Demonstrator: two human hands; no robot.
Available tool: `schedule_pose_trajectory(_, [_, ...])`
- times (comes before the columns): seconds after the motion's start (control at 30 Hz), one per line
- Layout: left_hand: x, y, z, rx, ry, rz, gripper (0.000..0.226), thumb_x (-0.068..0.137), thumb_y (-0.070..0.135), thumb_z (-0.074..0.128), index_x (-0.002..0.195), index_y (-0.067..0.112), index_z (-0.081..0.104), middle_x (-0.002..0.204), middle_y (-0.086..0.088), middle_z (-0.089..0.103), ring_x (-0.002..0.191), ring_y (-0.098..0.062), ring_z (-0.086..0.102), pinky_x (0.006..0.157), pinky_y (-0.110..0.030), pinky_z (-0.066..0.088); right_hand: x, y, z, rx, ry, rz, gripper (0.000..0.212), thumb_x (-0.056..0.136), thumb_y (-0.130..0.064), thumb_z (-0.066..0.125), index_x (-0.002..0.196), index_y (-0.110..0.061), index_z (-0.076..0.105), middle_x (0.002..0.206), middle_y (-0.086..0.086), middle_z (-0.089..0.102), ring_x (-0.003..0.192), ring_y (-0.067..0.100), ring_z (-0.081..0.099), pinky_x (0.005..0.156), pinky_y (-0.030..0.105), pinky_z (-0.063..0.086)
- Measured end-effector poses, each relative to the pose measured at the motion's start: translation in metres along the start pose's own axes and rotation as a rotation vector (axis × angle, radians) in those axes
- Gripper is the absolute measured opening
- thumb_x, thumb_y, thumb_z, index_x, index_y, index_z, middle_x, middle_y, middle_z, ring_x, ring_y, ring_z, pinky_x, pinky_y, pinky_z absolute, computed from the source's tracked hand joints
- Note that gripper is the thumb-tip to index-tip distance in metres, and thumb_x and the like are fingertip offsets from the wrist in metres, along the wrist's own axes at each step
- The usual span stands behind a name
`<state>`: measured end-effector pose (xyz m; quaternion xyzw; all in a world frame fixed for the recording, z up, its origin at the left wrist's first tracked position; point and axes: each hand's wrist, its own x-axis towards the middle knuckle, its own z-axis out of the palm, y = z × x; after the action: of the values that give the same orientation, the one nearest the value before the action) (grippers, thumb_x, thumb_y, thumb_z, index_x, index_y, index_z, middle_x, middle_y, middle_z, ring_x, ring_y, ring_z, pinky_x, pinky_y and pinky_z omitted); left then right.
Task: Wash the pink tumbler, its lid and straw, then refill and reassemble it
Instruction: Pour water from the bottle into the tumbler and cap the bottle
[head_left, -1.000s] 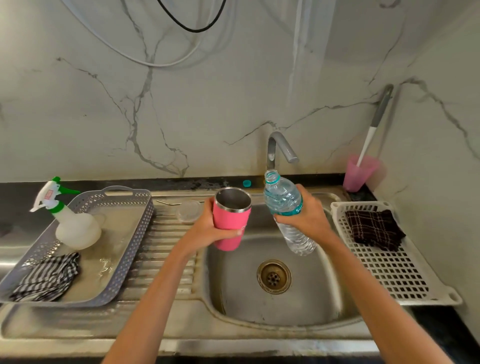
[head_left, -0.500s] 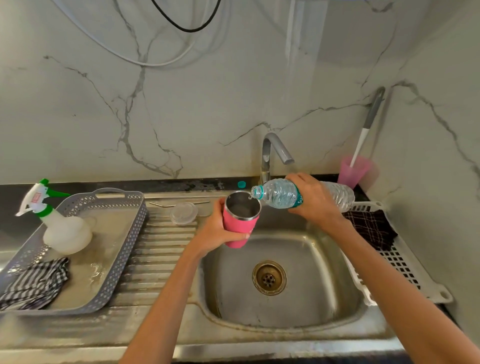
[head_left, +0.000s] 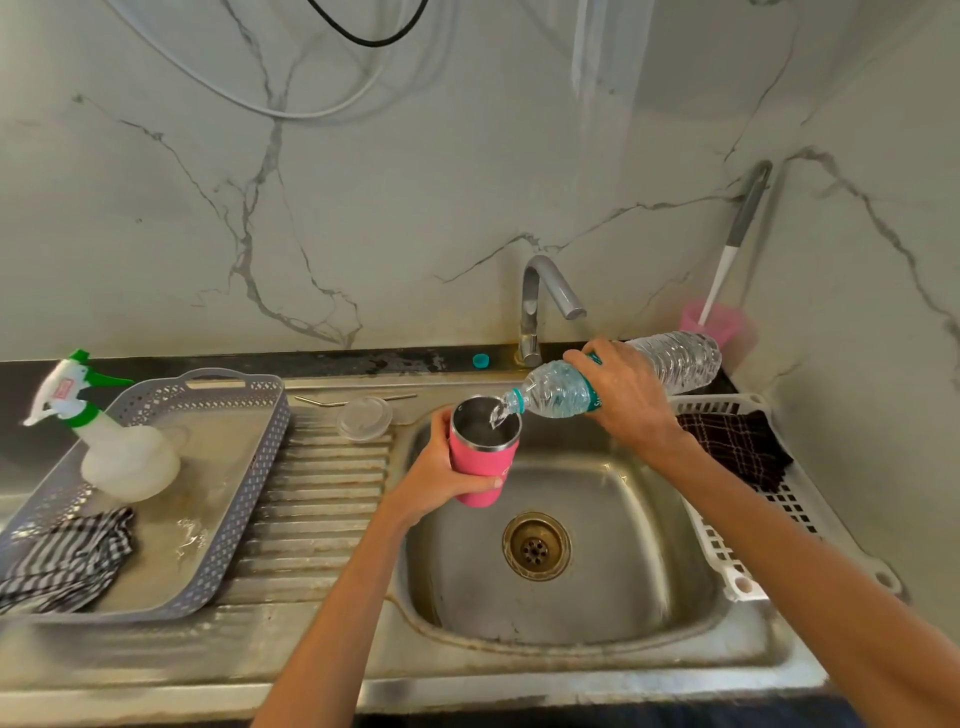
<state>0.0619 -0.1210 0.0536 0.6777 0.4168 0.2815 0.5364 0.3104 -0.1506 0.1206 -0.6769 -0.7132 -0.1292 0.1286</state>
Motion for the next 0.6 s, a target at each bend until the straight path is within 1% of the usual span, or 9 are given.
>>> schedule_pose_trajectory(0.1, [0.001, -0.004, 0.005, -0.005, -0.007, 0.001, 0.101, 0.065, 0.0, 0.088, 0.139, 0.029, 0.026, 0.126, 0.015, 0.051, 0.112, -0.009, 0.059, 0.079, -0.02, 0.055, -0.002, 0.0, 0.0, -0.032, -0.027, -0.004, 0.077, 0.057, -0.02, 0.092, 0.125, -0.015, 0.055, 0.116, 0.014, 0.057, 0.108, 0.033, 0.057, 0.096, 0.047, 0.045])
schedule_pose_trajectory(0.17, [0.002, -0.006, 0.008, -0.009, -0.01, -0.002, 0.101, 0.065, 0.0, 0.088, 0.138, 0.031, 0.025, 0.125, 0.017, 0.051, 0.111, -0.003, 0.059, 0.08, -0.02, 0.055, -0.003, 0.002, 0.0, -0.052, -0.024, -0.006, 0.077, 0.058, -0.018, 0.091, 0.126, -0.015, 0.055, 0.117, 0.014, 0.057, 0.109, 0.033, 0.056, 0.097, 0.046, 0.045])
schedule_pose_trajectory(0.23, [0.002, -0.007, 0.011, -0.02, -0.01, 0.002, 0.101, 0.065, -0.001, 0.087, 0.138, 0.032, 0.025, 0.125, 0.017, 0.05, 0.11, 0.006, 0.057, 0.078, -0.018, 0.054, -0.004, 0.003, 0.0, -0.063, -0.008, -0.004, 0.076, 0.055, -0.014, 0.092, 0.123, -0.014, 0.056, 0.114, 0.015, 0.058, 0.106, 0.033, 0.058, 0.095, 0.046, 0.046])
schedule_pose_trajectory(0.27, [0.003, -0.008, 0.012, -0.024, -0.012, 0.005, 0.101, 0.065, -0.002, 0.087, 0.137, 0.031, 0.025, 0.126, 0.016, 0.05, 0.109, 0.008, 0.057, 0.077, -0.018, 0.054, -0.004, 0.003, 0.001, -0.068, -0.001, -0.001, 0.076, 0.054, -0.012, 0.092, 0.122, -0.014, 0.057, 0.113, 0.014, 0.058, 0.104, 0.033, 0.058, 0.093, 0.046, 0.047])
schedule_pose_trajectory(0.43, [0.005, -0.013, 0.016, -0.044, -0.037, 0.008, 0.1, 0.066, -0.005, 0.085, 0.14, 0.03, 0.027, 0.128, 0.01, 0.053, 0.112, 0.003, 0.057, 0.078, -0.019, 0.054, -0.005, 0.008, 0.001, -0.104, 0.034, -0.029, 0.081, 0.046, -0.005, 0.093, 0.118, -0.012, 0.058, 0.108, 0.016, 0.06, 0.099, 0.034, 0.061, 0.091, 0.045, 0.049])
schedule_pose_trajectory(0.53, [0.006, -0.017, 0.019, -0.056, -0.047, 0.018, 0.095, 0.066, -0.006, 0.084, 0.136, 0.033, 0.033, 0.128, 0.006, 0.055, 0.112, 0.0, 0.058, 0.078, -0.021, 0.054, -0.004, 0.011, -0.001, -0.135, 0.046, -0.062, 0.083, 0.04, -0.001, 0.094, 0.115, -0.011, 0.06, 0.105, 0.016, 0.06, 0.094, 0.033, 0.062, 0.087, 0.044, 0.052])
schedule_pose_trajectory(0.6, [0.006, -0.019, 0.02, -0.061, -0.049, 0.023, 0.094, 0.066, -0.006, 0.084, 0.135, 0.035, 0.034, 0.129, 0.005, 0.056, 0.114, -0.004, 0.058, 0.08, -0.023, 0.055, -0.004, 0.012, -0.001, -0.14, 0.04, -0.064, 0.084, 0.039, -0.001, 0.094, 0.115, -0.012, 0.059, 0.105, 0.015, 0.06, 0.095, 0.032, 0.062, 0.086, 0.043, 0.052])
